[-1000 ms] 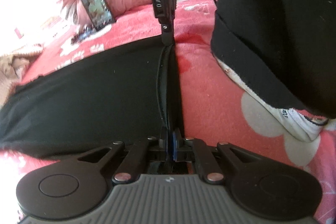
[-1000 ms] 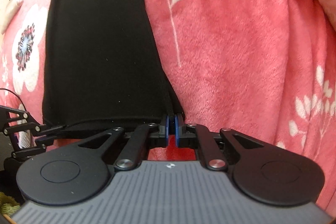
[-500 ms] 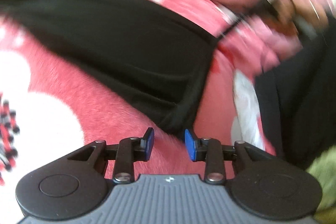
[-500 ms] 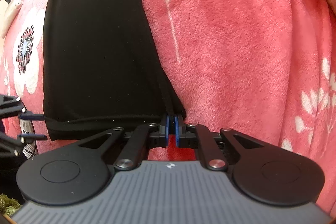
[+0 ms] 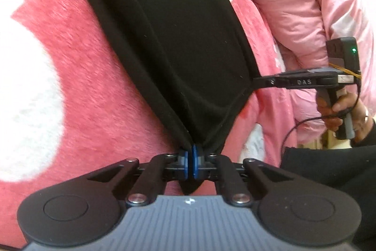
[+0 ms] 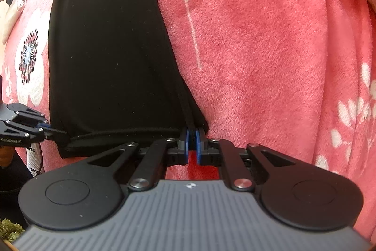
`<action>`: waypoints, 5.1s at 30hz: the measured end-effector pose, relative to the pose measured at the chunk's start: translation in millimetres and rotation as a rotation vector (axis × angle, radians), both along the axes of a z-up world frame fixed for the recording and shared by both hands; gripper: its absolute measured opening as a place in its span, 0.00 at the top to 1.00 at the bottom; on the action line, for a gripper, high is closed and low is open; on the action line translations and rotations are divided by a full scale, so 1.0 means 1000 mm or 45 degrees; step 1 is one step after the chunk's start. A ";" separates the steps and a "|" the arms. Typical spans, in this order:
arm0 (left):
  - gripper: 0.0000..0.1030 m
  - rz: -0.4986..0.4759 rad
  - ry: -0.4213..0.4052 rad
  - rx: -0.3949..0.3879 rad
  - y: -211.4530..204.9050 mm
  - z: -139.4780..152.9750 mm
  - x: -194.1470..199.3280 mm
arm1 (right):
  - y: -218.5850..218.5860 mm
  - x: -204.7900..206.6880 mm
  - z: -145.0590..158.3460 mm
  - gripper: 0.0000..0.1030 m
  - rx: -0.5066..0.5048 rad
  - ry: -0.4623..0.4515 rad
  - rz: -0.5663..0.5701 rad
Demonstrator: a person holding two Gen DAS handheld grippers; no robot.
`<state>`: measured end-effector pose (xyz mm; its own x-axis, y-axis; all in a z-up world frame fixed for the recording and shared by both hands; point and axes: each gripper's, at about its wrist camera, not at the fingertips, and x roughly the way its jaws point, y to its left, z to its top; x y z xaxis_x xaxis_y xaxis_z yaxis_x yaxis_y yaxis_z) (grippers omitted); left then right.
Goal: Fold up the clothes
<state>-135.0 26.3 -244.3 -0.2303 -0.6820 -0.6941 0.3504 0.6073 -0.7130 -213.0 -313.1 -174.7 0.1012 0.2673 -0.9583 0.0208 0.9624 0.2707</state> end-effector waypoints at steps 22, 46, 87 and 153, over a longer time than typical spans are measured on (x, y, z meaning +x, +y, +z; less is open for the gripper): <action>0.97 -0.171 -0.073 0.077 0.000 0.001 -0.014 | 0.018 -0.007 -0.009 0.96 -0.019 0.049 0.018; 0.90 -0.257 -0.127 0.138 -0.021 0.005 -0.018 | 0.012 0.153 0.068 0.61 0.145 -0.620 0.175; 0.93 -0.352 0.110 -0.048 -0.033 -0.028 -0.012 | 0.117 0.354 0.040 0.98 0.181 -0.855 0.240; 0.93 -0.343 0.104 -0.037 -0.089 -0.016 -0.016 | 0.024 0.243 0.016 0.97 0.294 -0.625 -0.074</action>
